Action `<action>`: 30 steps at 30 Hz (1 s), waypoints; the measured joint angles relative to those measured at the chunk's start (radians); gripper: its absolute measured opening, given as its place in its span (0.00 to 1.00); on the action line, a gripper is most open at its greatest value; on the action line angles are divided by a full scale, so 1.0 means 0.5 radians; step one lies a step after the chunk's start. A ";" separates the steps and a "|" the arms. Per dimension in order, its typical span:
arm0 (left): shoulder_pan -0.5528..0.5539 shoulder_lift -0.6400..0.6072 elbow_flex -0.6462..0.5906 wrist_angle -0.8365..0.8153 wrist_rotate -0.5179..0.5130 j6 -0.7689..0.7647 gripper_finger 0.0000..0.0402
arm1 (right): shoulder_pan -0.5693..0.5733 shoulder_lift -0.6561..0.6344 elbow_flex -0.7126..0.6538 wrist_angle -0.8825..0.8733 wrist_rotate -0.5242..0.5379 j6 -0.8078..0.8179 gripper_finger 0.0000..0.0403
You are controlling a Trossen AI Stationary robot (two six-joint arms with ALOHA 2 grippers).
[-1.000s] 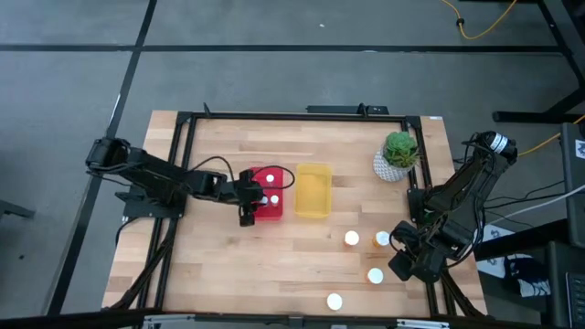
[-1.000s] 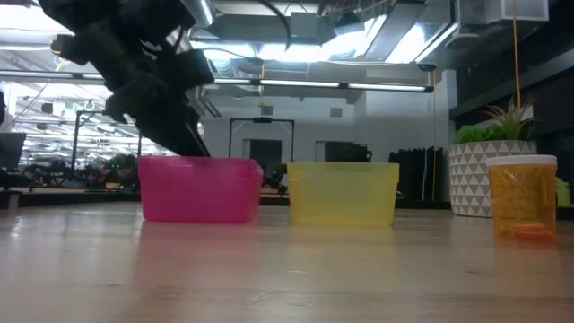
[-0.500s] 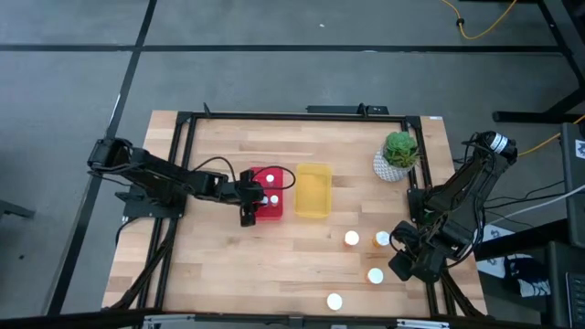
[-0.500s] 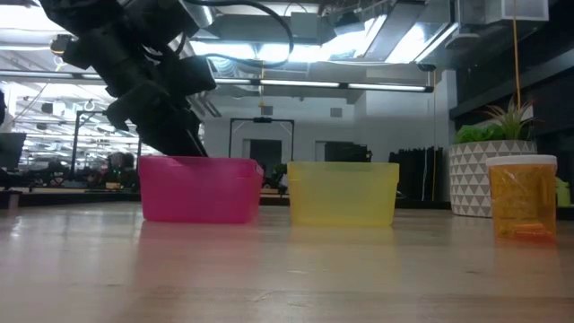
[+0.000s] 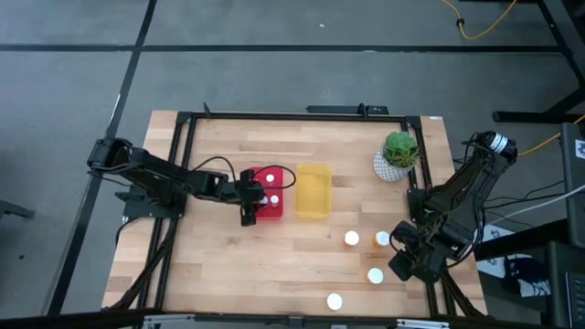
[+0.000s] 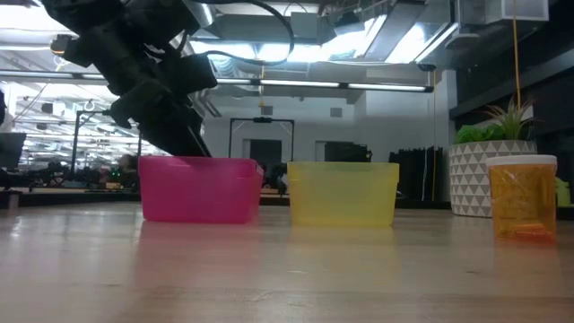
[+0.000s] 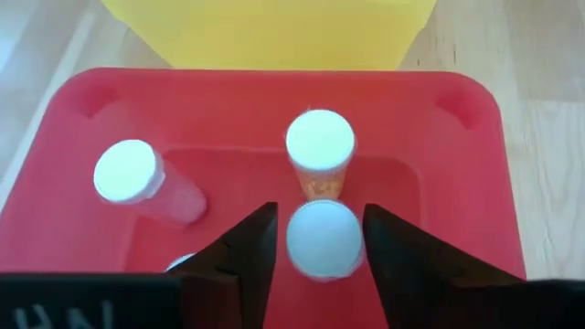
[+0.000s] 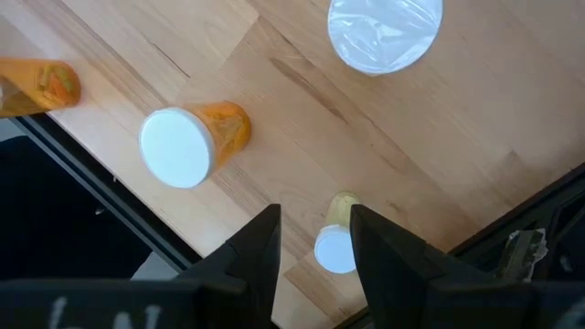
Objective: Pick and place medicine bottles into bin by pill shape (circle, oval)
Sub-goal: Put the small green pill bottle into the red bin, then move the small yellow pill bottle to the center of the table
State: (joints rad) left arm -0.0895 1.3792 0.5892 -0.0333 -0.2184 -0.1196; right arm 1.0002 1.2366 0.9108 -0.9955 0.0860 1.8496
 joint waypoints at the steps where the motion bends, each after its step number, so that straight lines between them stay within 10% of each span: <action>1: 0.000 0.000 0.000 0.001 0.000 0.000 0.39 | 0.000 0.000 0.000 0.001 0.000 0.000 0.33; 30: -0.283 -0.001 0.921 -0.916 -0.092 0.032 0.40 | 0.143 0.000 0.202 -0.018 -0.188 0.258 0.33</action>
State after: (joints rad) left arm -0.2308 1.3788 1.0496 -0.4912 -0.2644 -0.1035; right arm 1.0716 1.2367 1.0118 -1.0043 -0.0080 1.9787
